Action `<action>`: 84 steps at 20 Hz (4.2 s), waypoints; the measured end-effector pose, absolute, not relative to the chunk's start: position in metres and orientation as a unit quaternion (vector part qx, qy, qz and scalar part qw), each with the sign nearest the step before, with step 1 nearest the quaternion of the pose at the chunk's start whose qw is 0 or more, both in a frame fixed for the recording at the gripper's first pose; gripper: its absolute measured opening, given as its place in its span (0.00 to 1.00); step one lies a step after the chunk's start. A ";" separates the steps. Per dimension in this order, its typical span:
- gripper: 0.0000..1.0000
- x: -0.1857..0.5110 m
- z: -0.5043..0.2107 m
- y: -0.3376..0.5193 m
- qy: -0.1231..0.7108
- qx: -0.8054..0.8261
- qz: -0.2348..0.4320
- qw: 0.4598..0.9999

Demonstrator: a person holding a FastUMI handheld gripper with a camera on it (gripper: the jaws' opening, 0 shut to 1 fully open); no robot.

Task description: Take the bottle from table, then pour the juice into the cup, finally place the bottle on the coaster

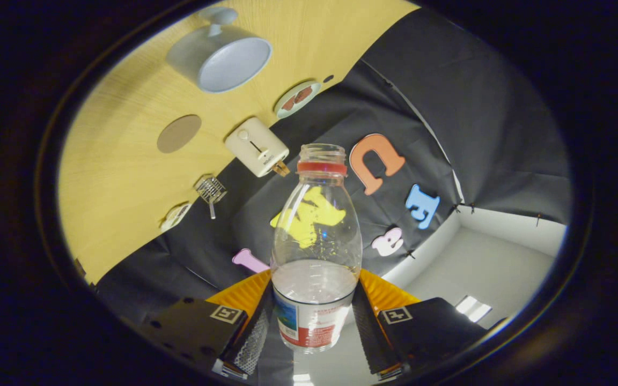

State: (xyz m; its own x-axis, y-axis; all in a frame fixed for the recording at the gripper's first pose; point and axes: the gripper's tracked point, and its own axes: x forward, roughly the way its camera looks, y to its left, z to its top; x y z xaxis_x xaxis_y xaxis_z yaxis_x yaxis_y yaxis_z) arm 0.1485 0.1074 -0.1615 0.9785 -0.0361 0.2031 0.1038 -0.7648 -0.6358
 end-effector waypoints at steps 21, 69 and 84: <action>0.79 0.136 -0.178 0.082 0.025 -0.703 -0.106 0.703; 0.81 0.307 -0.295 0.046 0.066 -0.019 0.021 0.997; 0.83 0.321 -0.349 0.043 0.089 -0.047 -0.006 0.995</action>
